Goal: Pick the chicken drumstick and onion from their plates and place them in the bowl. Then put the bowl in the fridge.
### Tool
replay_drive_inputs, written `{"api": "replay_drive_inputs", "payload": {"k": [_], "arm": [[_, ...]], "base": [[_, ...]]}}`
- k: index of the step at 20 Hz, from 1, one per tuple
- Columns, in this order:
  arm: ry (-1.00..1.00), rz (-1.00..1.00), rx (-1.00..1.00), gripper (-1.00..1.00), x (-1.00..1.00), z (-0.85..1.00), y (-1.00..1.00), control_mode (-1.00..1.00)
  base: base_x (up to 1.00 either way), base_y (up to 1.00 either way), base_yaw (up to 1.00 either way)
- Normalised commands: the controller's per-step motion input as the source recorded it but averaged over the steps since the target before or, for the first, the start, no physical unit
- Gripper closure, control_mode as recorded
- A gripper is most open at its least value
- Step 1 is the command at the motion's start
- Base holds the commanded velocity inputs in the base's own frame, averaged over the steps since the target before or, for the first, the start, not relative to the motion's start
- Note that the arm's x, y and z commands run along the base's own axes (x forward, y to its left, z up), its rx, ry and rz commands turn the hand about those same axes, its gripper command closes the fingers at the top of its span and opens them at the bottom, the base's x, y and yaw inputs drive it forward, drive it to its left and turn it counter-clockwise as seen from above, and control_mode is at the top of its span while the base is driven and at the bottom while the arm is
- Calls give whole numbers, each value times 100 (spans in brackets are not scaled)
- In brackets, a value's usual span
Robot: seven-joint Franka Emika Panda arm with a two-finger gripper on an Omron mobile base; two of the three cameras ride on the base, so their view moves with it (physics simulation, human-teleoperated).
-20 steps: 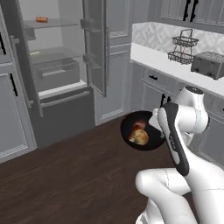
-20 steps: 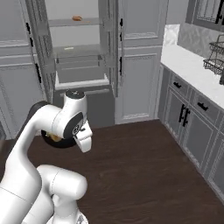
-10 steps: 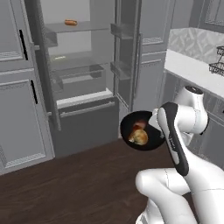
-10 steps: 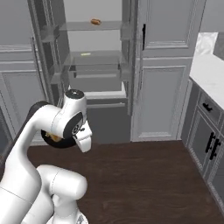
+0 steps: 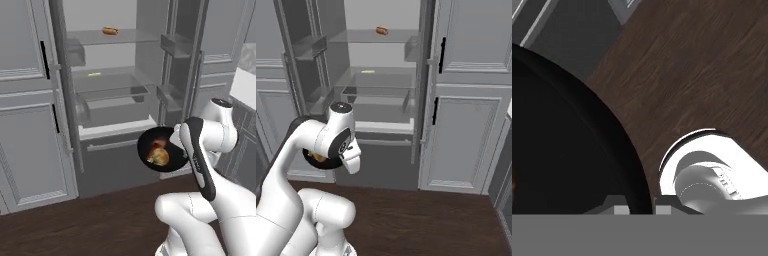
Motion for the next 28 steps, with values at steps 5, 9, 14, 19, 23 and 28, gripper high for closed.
{"api": "replay_drive_inputs", "payload": {"k": [5,9,14,19,23,28], "arm": [[0,0,0,100,0,0,0,100],[0,0,0,100,0,0,0,100],[0,0,0,100,0,0,0,100],[0,0,0,100,0,0,0,100],[0,0,0,100,0,0,0,100],[-15,-1,0,100,-13,20,-2,-100]], "base": [[100,-22,18],[100,0,9],[100,-18,10],[94,-13,14],[2,-24,1],[-4,-3,0]]}}
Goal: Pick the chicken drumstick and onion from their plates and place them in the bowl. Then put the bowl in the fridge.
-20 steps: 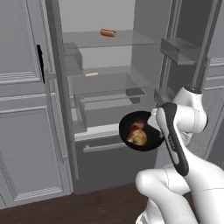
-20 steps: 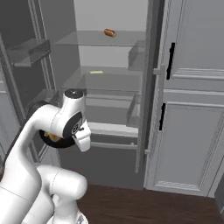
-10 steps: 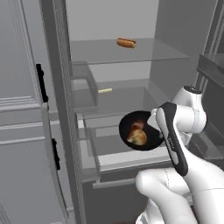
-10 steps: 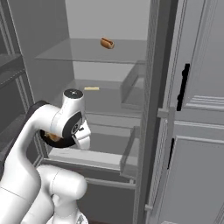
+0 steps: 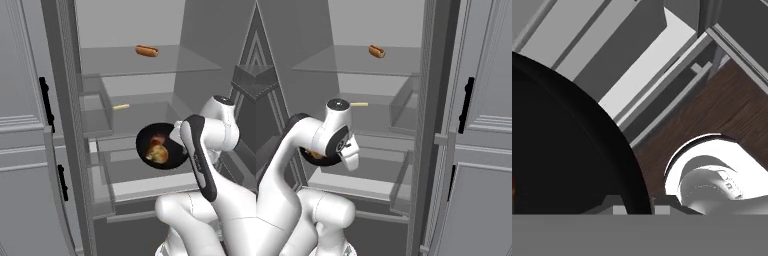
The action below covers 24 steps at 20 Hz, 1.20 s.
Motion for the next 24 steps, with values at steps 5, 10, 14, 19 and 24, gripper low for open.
{"api": "replay_drive_inputs", "payload": {"k": [5,10,14,19,24], "arm": [[-9,-17,2,100,82,28,12,-100],[0,-16,11,100,100,2,7,-100],[0,-8,17,100,96,29,-9,-100],[2,-11,25,100,98,-12,-13,-100],[0,-13,8,100,92,-39,19,-100]], "base": [[0,0,0],[0,0,0],[0,0,0],[0,0,0],[0,0,0]]}}
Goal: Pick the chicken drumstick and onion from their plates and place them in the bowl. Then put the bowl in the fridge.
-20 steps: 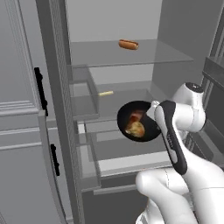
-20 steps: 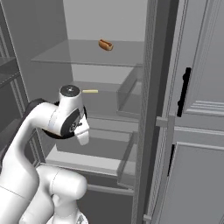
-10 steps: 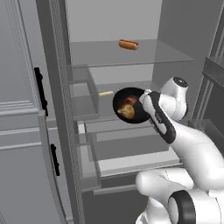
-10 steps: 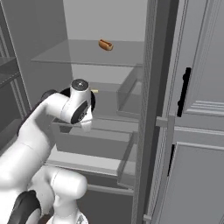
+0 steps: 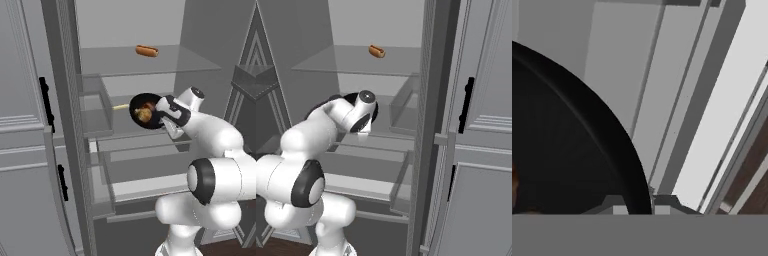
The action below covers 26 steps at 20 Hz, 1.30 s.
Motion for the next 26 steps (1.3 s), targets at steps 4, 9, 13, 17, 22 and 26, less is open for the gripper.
{"api": "replay_drive_inputs", "payload": {"k": [4,9,13,17,22,26], "arm": [[5,-8,0,100,80,-12,8,-100],[11,-2,0,100,60,-30,0,-100],[7,0,0,100,67,-44,0,-100],[1,0,0,100,69,-29,0,-100],[0,0,0,100,53,-37,0,-100],[0,0,0,100,20,-29,0,-100]], "base": [[0,0,0],[0,0,0],[0,0,0],[0,0,0],[0,0,0],[0,0,0]]}}
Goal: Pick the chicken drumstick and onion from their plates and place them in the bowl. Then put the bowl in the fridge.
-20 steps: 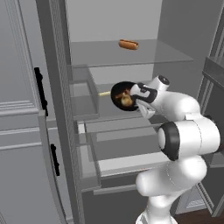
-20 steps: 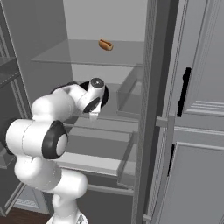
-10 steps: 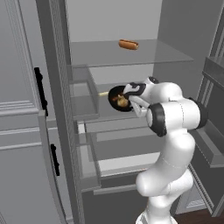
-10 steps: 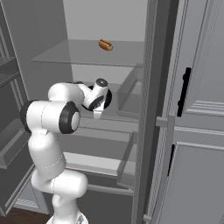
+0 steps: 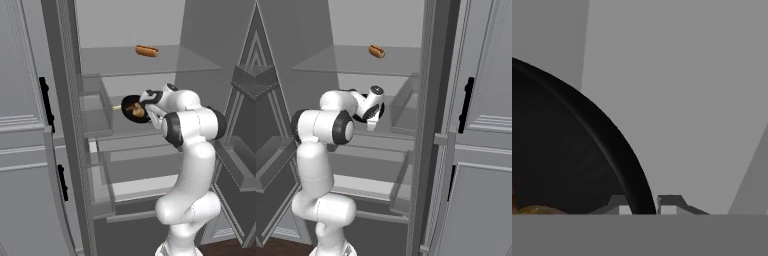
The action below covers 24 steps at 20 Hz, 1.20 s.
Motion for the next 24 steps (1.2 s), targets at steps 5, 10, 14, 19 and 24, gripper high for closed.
{"api": "replay_drive_inputs", "payload": {"k": [5,10,14,19,24], "arm": [[-3,0,0,-100,-9,-1,5,-100],[-11,1,0,-100,-38,37,0,-100],[-3,10,-5,-100,-97,28,3,-100],[0,27,-24,-100,-100,21,43,-100],[0,40,-41,-100,-100,14,52,-100]], "base": [[0,0,0],[0,0,0],[0,0,0],[0,0,0],[0,0,0]]}}
